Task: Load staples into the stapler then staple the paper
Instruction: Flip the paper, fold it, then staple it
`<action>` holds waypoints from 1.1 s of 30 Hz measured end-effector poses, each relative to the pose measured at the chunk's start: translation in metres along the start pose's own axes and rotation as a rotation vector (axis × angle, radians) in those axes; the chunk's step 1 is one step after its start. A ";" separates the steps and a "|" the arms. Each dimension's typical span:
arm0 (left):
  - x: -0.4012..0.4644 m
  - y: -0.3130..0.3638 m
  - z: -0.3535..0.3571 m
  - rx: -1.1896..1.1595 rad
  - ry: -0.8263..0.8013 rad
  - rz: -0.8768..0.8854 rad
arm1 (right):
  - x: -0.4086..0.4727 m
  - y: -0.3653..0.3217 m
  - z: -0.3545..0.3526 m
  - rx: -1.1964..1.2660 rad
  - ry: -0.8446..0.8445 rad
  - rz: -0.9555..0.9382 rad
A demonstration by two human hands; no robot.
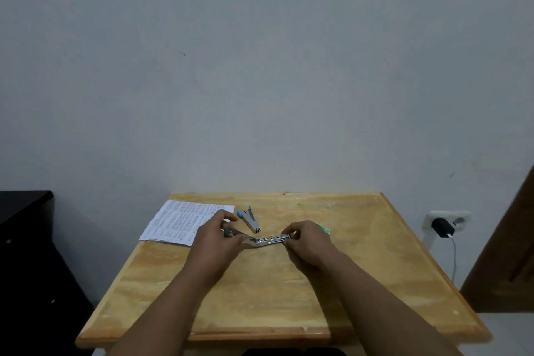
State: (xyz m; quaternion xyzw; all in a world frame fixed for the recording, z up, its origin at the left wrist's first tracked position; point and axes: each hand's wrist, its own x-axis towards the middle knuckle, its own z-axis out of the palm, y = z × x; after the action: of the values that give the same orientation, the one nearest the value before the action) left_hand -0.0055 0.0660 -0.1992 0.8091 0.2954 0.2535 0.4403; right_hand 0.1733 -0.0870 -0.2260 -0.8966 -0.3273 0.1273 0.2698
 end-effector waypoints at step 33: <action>0.008 0.023 0.069 -0.404 -0.366 -0.076 | -0.013 -0.022 -0.034 1.003 -0.092 0.017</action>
State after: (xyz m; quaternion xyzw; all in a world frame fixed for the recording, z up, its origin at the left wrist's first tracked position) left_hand 0.0517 0.0229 -0.2115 0.7257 0.1844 0.1401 0.6479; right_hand 0.1663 -0.0948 -0.1844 -0.6527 -0.2301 0.3105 0.6517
